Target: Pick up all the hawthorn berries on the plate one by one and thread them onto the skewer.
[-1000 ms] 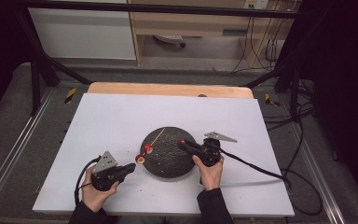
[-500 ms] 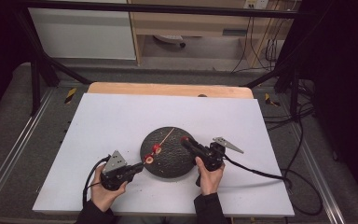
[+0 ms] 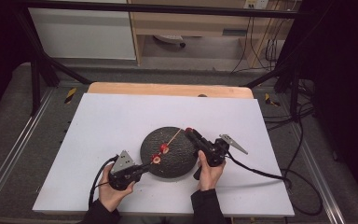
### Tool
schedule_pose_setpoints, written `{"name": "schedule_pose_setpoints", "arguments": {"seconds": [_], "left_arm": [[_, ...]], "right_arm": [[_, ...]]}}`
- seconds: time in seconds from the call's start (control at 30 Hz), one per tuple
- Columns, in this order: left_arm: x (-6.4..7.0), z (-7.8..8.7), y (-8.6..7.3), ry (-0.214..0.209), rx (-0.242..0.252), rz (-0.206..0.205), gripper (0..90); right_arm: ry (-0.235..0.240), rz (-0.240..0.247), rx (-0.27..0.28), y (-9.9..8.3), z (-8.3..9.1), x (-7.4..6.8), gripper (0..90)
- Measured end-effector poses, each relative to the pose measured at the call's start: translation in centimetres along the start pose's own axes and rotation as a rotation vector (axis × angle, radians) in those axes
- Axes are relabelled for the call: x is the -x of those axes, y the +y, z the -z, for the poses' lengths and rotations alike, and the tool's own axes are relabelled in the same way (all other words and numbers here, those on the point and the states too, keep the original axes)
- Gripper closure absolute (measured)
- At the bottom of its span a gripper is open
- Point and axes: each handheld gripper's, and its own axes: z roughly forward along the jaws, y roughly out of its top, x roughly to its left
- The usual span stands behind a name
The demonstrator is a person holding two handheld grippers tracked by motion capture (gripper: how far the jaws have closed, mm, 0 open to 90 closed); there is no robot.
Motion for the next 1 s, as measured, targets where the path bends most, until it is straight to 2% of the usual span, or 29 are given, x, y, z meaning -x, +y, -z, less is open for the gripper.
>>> {"name": "schedule_pose_setpoints", "arguments": {"seconds": [0.47,0.7,1.0], "left_arm": [[0.5,-0.4,0.2,0.011,0.021,0.01,87.9],[1.0,-0.8,0.4,-0.002,0.03,0.007,88.0],[1.9,-1.5,0.8,-0.009,0.041,0.012,88.0]], "right_arm": [[-0.01,-0.043,0.079,1.5,-0.6,0.2,63.1],[-0.004,-0.077,0.094,2.2,-1.0,0.4,63.1],[0.003,-0.104,0.114,2.3,-1.1,0.5,63.1]]}}
